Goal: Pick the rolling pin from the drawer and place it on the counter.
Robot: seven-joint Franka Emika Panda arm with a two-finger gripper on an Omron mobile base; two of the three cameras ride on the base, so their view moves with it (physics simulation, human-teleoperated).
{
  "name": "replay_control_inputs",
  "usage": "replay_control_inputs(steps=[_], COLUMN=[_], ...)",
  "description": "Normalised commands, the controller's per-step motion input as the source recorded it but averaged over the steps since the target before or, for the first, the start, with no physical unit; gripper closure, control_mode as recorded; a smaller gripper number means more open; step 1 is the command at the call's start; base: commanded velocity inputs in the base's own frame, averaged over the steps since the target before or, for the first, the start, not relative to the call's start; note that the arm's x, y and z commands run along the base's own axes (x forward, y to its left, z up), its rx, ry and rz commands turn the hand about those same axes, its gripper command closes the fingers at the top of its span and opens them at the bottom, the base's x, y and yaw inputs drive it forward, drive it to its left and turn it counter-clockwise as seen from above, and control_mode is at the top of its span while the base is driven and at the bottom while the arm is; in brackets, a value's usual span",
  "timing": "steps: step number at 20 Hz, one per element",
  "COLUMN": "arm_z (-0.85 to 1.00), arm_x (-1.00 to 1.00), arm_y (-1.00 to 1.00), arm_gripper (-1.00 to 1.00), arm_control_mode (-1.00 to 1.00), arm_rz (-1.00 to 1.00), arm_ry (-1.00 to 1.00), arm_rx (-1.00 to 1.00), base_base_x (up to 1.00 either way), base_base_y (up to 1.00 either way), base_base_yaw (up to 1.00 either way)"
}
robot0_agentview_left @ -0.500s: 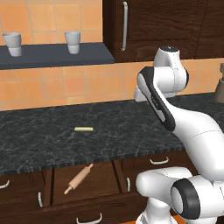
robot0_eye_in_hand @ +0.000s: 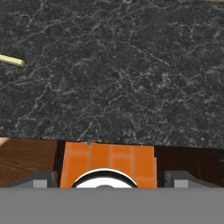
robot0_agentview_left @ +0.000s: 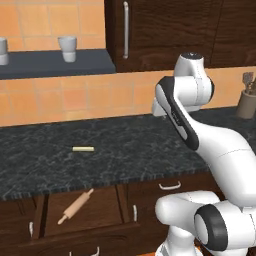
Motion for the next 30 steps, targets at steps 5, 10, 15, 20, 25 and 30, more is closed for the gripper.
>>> replay_control_inputs(steps=[5,10,15,20,25,30], arm_z=[0.0,0.0,0.0,0.0,0.0,-0.06], arm_x=[0.0,0.0,0.0,0.0,0.0,-0.19], arm_y=[0.0,0.0,0.0,0.0,0.0,0.59], arm_gripper=[-1.0,-1.0,-1.0,-1.0,-1.0,-1.0], arm_control_mode=[1.0,1.0,1.0,1.0,1.0,-1.0], arm_rz=[0.0,0.0,0.0,0.0,0.0,0.0], arm_ry=[0.0,0.0,0.0,0.0,0.0,0.0], arm_rx=[0.0,0.0,0.0,0.0,0.0,0.0], base_base_x=[0.18,0.47,0.55,0.16,0.0,0.0], base_base_y=[-0.45,-0.12,0.0,0.0,0.0,0.0], base_base_yaw=[0.0,0.0,-0.01,-0.01,0.0,0.0])
